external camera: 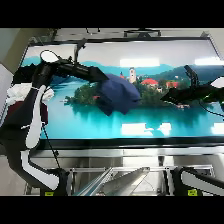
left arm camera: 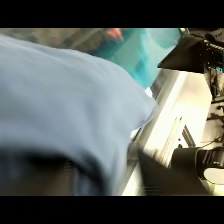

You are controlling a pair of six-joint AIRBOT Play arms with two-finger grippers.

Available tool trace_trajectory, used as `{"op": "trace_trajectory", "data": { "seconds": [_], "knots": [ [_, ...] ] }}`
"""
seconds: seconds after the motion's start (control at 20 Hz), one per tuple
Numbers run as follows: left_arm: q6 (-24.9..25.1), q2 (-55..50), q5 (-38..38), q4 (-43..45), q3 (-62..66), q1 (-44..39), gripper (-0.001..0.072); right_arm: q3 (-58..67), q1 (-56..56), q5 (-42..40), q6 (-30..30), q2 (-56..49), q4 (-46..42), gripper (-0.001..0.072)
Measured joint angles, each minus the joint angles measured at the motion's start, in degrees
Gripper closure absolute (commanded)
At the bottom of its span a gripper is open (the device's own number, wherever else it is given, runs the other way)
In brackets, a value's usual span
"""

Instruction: Fold the shirts.

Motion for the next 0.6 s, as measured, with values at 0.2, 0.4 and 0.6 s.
{"op": "trace_trajectory", "data": {
  "seconds": [0.2,0.4,0.6],
  "knots": [
    [-0.63,0.94,2.6,7.02,-1.4,-1.81,-0.0008,-0.39,-0.22,1.01,0.48,0.94,-2.4,0.0181],
    [-4.11,1.25,-3.78,15.19,-5.11,1.11,-0.0003,-5.38,0.37,1.9,1.7,2.34,-5.92,0.0181],
    [-3.28,1.49,-4.39,13.77,-17.84,1.95,0.0,-15.52,5.25,-3.54,1.6,3.02,-6.84,0.0183]
  ]
}}
